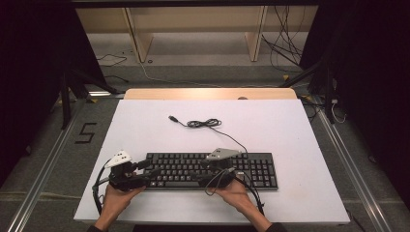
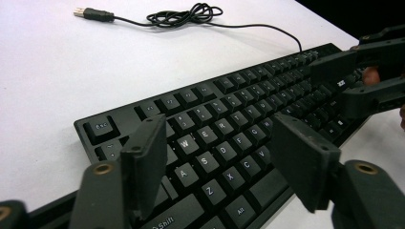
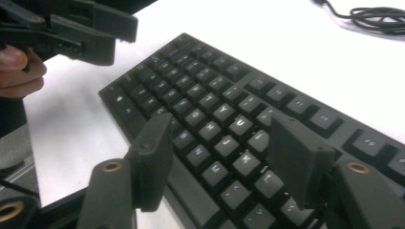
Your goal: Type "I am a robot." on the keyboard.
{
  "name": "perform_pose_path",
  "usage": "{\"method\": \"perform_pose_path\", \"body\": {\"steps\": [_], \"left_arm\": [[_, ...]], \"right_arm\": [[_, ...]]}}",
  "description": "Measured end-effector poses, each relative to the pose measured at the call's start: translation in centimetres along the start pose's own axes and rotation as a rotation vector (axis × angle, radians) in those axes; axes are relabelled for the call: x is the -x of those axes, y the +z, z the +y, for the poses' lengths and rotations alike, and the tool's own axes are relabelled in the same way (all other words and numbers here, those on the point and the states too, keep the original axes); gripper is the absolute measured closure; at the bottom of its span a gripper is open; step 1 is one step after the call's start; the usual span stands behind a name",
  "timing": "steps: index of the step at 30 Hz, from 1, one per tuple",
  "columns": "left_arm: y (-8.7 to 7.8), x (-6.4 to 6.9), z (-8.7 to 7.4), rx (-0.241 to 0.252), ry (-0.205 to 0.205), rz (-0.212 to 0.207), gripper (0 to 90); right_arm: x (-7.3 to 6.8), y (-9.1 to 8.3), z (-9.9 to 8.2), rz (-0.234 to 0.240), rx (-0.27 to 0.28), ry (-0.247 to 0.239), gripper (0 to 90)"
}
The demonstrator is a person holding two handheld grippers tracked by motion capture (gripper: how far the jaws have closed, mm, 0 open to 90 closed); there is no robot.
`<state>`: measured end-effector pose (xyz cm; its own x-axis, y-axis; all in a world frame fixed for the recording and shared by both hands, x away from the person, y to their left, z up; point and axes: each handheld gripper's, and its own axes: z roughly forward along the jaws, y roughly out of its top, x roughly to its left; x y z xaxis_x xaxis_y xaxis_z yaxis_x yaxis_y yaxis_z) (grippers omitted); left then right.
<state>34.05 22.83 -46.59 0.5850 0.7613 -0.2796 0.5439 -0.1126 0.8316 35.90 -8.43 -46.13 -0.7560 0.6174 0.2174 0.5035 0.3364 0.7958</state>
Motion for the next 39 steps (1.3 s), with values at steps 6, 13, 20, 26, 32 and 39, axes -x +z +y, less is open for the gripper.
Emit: {"method": "perform_pose_path", "body": {"steps": [6, 13, 20, 26, 32, 39], "left_arm": [[0.2, -0.3, -0.1, -0.018, -0.011, 0.018, 46.0], [0.5, -0.4, -0.2, -0.051, 0.002, 0.030, 59.7], [0.8, -0.5, -0.3, -0.076, 0.011, 0.033, 69.6], [0.9, -0.4, -0.3, -0.090, 0.024, 0.033, 76.8], [1.2, -0.4, -0.3, -0.107, 0.033, 0.034, 83.0], [1.5, -0.4, -0.4, -0.131, 0.035, 0.039, 88.6]], "right_arm": [[0.3, -0.2, 0.2, -0.021, 0.007, 0.005, 37.9], [0.6, -0.2, 0.3, -0.040, 0.006, 0.010, 36.2], [0.9, -0.3, 0.3, -0.052, 0.008, 0.018, 34.4], [1.0, -0.3, 0.4, -0.057, 0.008, 0.020, 34.0], [0.9, -0.3, 0.4, -0.057, 0.007, 0.022, 33.8], [0.9, -0.3, 0.4, -0.056, 0.006, 0.024, 33.5]]}}
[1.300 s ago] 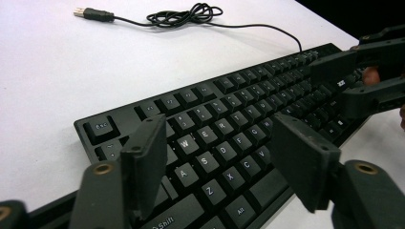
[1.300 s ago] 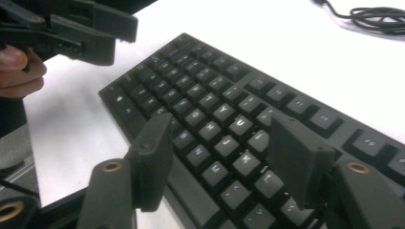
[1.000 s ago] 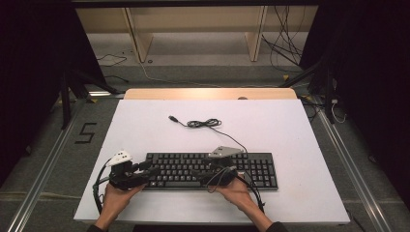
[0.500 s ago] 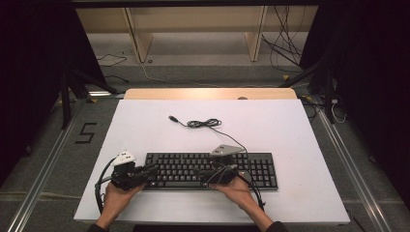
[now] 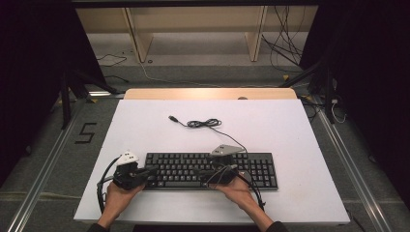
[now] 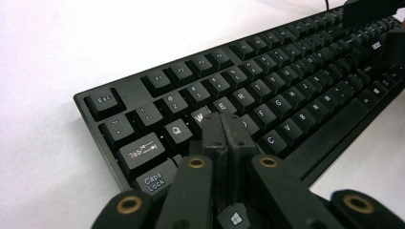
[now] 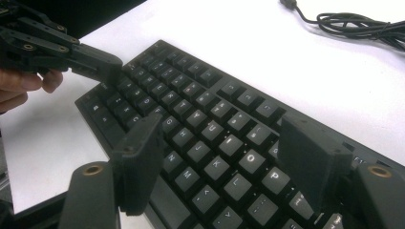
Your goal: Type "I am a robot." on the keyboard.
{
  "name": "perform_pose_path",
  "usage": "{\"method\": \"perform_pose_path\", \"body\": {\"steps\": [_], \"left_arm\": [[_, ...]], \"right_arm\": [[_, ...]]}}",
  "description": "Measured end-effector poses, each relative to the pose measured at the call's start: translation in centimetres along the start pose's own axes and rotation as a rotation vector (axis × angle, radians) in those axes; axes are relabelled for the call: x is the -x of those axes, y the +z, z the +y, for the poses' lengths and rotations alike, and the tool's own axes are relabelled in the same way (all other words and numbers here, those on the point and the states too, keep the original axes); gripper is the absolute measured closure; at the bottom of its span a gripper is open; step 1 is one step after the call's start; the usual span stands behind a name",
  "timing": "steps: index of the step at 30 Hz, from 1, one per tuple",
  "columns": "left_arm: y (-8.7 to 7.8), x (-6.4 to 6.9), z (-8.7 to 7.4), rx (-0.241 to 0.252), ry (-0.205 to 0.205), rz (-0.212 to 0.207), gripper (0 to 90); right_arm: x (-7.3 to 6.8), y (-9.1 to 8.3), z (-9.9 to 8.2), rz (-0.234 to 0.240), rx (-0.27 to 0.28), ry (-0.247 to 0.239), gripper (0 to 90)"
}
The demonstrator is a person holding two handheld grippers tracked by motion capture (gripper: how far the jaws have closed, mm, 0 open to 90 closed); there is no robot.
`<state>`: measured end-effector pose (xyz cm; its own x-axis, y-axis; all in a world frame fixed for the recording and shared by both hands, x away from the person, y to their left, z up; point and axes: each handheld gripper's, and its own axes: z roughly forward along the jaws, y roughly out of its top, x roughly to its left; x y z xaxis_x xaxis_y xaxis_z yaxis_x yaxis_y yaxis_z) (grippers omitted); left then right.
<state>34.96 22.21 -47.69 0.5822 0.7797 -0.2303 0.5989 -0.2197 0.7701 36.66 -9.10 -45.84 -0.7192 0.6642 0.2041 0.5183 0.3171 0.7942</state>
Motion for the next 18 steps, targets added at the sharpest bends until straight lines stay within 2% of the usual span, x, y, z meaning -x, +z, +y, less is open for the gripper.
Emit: {"method": "perform_pose_path", "body": {"steps": [18], "left_arm": [[0.60, -0.04, 0.05, -0.029, -0.010, 0.004, 88.9]], "right_arm": [[-0.05, -0.08, 0.01, 0.002, 0.005, -0.004, 33.5]]}}
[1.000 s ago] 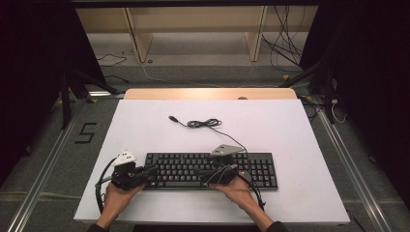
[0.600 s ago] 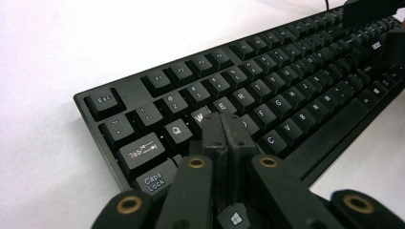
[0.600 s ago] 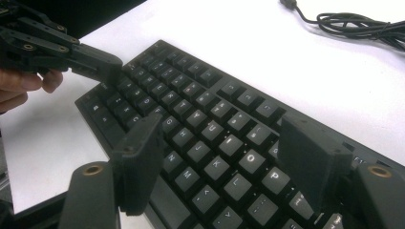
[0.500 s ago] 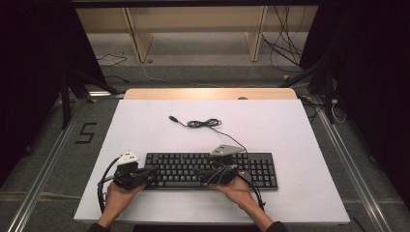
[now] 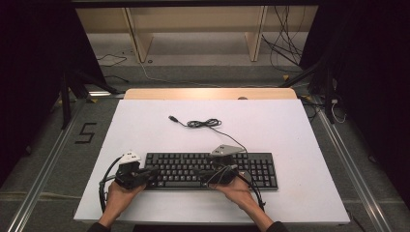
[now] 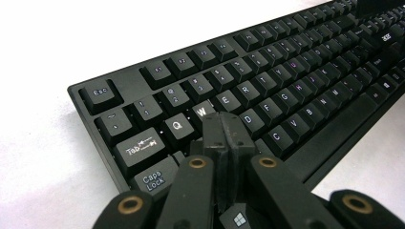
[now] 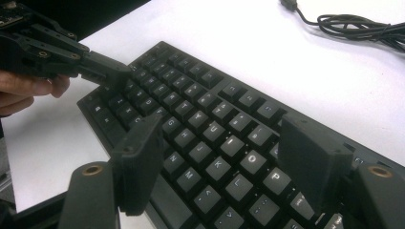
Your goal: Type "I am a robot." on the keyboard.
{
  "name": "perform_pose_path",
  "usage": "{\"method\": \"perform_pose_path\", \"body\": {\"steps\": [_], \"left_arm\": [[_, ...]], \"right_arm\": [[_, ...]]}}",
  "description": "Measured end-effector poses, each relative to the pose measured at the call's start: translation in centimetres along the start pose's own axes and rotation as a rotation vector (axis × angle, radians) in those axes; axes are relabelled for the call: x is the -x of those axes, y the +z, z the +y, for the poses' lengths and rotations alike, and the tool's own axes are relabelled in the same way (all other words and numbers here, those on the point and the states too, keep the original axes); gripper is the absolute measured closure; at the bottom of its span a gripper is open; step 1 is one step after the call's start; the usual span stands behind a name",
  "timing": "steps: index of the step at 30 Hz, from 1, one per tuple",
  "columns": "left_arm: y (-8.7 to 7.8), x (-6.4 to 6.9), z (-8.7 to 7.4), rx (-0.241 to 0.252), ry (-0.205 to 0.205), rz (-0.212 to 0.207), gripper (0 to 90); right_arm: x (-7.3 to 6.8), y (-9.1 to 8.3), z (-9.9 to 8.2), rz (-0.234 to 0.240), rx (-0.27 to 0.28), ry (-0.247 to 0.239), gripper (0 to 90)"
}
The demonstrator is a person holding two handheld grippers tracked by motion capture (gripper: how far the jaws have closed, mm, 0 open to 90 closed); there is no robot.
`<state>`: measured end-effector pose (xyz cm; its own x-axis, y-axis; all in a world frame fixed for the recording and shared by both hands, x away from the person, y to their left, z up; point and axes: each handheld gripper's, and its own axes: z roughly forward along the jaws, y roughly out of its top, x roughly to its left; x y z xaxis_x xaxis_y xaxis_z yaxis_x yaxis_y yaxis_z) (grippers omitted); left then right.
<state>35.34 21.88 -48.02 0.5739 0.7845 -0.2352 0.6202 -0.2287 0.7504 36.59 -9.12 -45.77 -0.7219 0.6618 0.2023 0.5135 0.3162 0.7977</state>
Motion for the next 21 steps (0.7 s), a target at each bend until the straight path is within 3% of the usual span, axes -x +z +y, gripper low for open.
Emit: {"method": "perform_pose_path", "body": {"steps": [21], "left_arm": [[0.39, -0.20, -0.02, -0.024, -0.006, 0.016, 88.9]], "right_arm": [[-0.06, 0.05, -0.02, 0.001, 0.000, -0.002, 33.5]]}}
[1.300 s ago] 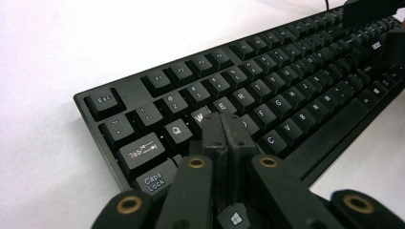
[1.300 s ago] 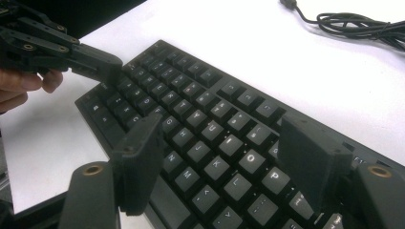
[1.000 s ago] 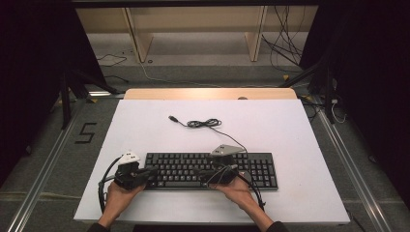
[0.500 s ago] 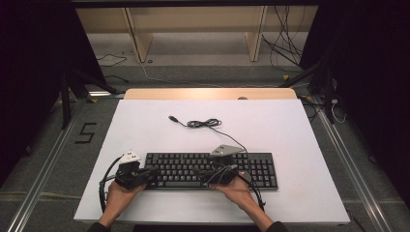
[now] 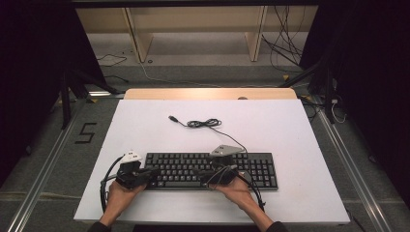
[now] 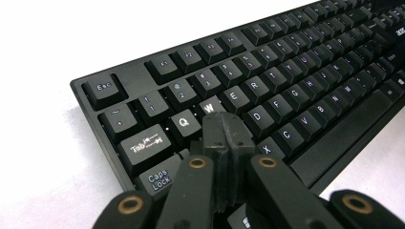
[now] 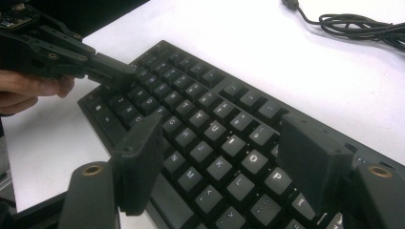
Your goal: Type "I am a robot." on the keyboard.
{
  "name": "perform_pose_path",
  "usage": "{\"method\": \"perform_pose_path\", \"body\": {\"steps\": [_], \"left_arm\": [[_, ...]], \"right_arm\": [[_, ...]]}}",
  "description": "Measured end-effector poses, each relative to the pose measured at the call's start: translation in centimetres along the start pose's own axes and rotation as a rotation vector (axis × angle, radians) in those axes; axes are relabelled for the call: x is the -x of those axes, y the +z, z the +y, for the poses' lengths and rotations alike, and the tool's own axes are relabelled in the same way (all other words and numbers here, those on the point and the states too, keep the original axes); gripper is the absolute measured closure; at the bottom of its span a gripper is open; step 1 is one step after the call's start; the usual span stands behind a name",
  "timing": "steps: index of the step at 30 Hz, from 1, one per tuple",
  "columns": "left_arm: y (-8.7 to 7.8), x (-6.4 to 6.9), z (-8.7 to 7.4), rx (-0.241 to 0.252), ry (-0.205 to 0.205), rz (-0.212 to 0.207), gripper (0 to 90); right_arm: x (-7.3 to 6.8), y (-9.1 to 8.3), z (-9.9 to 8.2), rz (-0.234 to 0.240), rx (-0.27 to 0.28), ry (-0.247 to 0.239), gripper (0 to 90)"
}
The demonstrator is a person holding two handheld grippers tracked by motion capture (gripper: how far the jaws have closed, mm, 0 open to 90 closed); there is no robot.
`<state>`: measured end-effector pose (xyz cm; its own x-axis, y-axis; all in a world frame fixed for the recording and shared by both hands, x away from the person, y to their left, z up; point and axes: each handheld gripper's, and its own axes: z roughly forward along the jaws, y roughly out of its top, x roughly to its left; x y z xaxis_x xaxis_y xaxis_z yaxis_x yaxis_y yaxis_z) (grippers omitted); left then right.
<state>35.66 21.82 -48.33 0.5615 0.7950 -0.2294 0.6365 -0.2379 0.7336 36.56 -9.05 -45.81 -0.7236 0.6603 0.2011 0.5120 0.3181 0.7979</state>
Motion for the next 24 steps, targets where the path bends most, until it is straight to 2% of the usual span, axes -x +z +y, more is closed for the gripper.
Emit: {"method": "perform_pose_path", "body": {"steps": [2, 12, 24], "left_arm": [[0.2, 0.0, -0.1, -0.016, -0.005, 0.005, 88.9], [0.1, 0.0, 0.0, -0.010, -0.014, 0.000, 88.8], [-1.5, 0.2, 0.2, 0.101, -0.024, -0.042, 75.0]], "right_arm": [[0.0, 0.0, 0.0, 0.000, 0.001, 0.000, 33.5], [-0.1, 0.0, 0.0, 0.003, -0.001, 0.000, 33.5], [-0.2, -0.1, 0.0, 0.016, 0.009, -0.004, 33.6]]}}
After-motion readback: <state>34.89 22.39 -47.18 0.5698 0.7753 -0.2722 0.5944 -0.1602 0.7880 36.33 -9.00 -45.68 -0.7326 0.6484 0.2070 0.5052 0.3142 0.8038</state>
